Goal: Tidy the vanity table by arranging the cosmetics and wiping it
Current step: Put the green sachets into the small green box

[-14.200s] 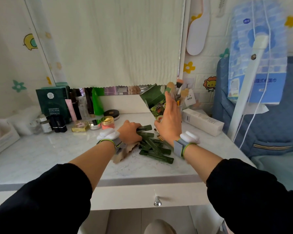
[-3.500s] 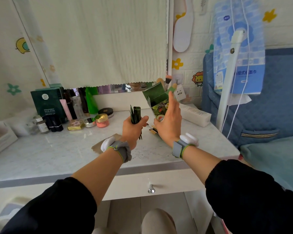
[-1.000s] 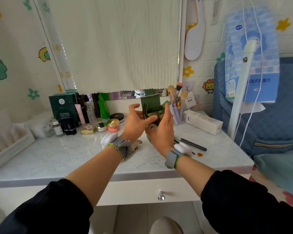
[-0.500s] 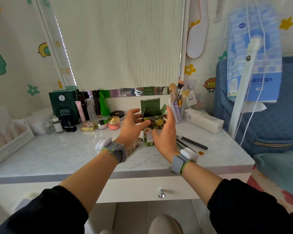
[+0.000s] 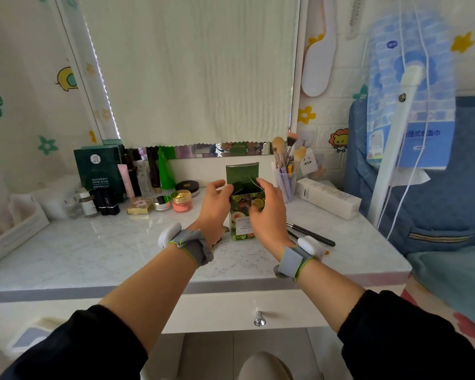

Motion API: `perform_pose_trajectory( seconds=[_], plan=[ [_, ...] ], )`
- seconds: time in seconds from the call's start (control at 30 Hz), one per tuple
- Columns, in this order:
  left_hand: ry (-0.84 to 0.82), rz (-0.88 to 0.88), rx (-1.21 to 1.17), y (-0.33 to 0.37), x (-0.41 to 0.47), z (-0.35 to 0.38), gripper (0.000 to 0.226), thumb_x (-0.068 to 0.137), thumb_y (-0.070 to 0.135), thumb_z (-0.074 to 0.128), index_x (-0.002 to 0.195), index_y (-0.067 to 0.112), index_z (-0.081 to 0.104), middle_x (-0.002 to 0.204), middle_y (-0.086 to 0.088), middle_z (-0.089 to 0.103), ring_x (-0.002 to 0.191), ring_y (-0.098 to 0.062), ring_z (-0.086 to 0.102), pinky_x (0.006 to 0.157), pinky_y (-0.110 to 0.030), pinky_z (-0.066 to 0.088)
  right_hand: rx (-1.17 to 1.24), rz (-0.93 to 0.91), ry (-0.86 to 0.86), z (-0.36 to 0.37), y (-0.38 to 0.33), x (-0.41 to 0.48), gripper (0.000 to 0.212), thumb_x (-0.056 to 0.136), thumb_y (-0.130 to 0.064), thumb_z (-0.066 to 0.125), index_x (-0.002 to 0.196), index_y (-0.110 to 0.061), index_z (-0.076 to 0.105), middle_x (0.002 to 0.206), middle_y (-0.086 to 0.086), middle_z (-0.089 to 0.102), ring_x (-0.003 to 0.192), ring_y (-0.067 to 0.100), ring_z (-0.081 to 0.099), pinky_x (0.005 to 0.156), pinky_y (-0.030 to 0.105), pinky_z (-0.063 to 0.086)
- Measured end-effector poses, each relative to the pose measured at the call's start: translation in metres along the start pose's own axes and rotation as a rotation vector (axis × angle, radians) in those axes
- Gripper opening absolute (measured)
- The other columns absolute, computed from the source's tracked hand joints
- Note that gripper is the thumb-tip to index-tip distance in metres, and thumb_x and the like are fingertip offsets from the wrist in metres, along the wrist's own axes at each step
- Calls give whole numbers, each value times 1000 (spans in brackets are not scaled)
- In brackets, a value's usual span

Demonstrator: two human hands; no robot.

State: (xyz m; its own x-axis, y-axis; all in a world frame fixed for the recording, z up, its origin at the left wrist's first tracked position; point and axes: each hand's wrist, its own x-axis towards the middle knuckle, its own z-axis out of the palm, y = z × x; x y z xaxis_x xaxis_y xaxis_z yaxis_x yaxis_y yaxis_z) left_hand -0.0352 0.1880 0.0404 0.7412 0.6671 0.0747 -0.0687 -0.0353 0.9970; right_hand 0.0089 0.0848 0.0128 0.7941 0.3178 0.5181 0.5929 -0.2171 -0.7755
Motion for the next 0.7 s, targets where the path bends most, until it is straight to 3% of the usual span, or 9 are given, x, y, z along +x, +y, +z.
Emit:
perform_pose_trajectory(
  seconds=[0.1,0.23,0.33,0.43,0.53,0.7],
  plan=[
    [12,115,55,2,-3,1,32,101,13,41,133,19,41,104,-3,57,76,-3,55,48,-9,45,-7,-1,-11,-1,3,0,55,88,2,54,138,-20,45,134,6,43,121,17,47,86,1,25],
    [3,246,108,3,-7,0,28,102,16,40,129,21,45,107,-2,59,88,-5,60,58,-11,50,-5,-4,-7,-2,2,1,48,91,-3,53,137,-19,46,135,6,44,122,17,47,87,4,27],
    [-18,289,78,-1,-11,4,24,101,31,42,121,20,49,109,-6,61,98,-17,63,73,-24,56,13,-6,7,-1,2,0,48,91,-5,54,137,-17,45,133,6,45,119,15,48,88,5,29],
    [-8,325,86,-3,-13,5,19,101,33,41,114,22,50,106,-6,61,99,-21,61,73,-28,54,73,1,58,0,2,-1,47,89,-4,57,133,-14,44,128,5,50,108,10,49,91,16,40],
    [8,358,130,-5,-11,4,14,100,29,43,110,25,52,112,-7,57,103,-22,59,71,-27,56,132,-5,94,1,4,-1,51,88,-3,59,133,-14,39,125,5,53,110,12,52,89,19,45],
    [18,435,230,-9,-12,0,15,100,21,44,108,26,55,119,-4,52,105,-15,54,87,-31,53,78,-74,85,1,3,-3,63,92,-4,56,146,-26,32,117,-9,39,104,-2,38,85,0,33]
  ],
)
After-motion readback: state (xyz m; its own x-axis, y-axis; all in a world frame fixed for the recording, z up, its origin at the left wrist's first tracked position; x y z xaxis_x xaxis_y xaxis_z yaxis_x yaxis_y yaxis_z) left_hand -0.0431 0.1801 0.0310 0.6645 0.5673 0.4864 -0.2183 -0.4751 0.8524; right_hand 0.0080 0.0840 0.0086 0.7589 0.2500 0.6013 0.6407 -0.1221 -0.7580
